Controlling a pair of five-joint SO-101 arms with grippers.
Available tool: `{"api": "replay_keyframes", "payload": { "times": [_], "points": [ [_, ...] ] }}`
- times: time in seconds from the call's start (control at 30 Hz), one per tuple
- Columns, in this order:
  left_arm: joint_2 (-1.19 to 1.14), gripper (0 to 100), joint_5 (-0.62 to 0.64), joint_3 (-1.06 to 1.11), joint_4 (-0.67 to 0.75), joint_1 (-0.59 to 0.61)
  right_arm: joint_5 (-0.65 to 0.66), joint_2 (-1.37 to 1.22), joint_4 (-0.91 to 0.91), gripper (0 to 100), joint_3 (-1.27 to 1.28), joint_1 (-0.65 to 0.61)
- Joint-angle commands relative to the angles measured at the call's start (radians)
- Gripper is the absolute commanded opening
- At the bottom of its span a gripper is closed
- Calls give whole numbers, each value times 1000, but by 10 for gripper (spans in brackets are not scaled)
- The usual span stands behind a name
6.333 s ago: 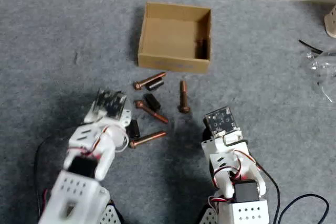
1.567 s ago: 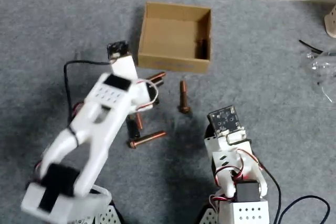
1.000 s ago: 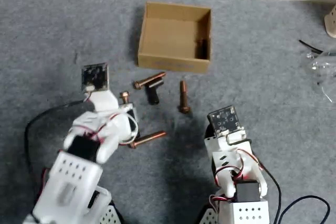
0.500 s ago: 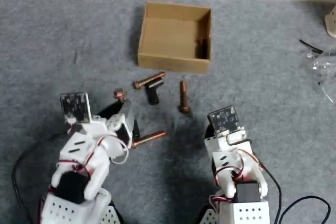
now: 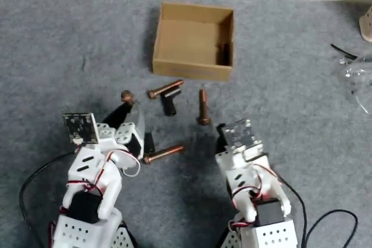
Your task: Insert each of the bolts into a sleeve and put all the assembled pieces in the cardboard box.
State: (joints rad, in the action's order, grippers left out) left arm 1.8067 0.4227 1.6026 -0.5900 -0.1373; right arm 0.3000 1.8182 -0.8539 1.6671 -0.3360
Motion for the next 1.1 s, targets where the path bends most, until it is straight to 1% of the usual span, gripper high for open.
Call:
{"api": "replay_keyframes", "payload": {
  "times": [0.0,0.13,0.27,0.47,0.53,0.6,0.73,0.8,0.93,1.07],
  "points": [
    [13,5,3,-13,74,44,-5,18,61,5,-22,-73],
    [13,5,8,-28,103,39,-5,18,127,5,-22,-134],
    [13,5,147,-77,106,42,-6,18,203,5,-21,-197],
    [13,5,272,-139,106,47,-8,16,321,5,2,-223],
    [13,5,272,-128,106,45,-5,16,338,5,21,-223],
    [13,6,276,-125,106,31,-5,16,395,5,44,-225],
    [13,6,273,-131,106,-56,12,16,452,5,97,-223],
    [13,6,276,-128,106,-85,51,16,453,5,116,-232],
    [13,6,278,-125,109,-151,55,10,449,5,119,-251],
    [13,6,278,-97,210,-170,60,16,424,5,119,-255]
  ]
}}
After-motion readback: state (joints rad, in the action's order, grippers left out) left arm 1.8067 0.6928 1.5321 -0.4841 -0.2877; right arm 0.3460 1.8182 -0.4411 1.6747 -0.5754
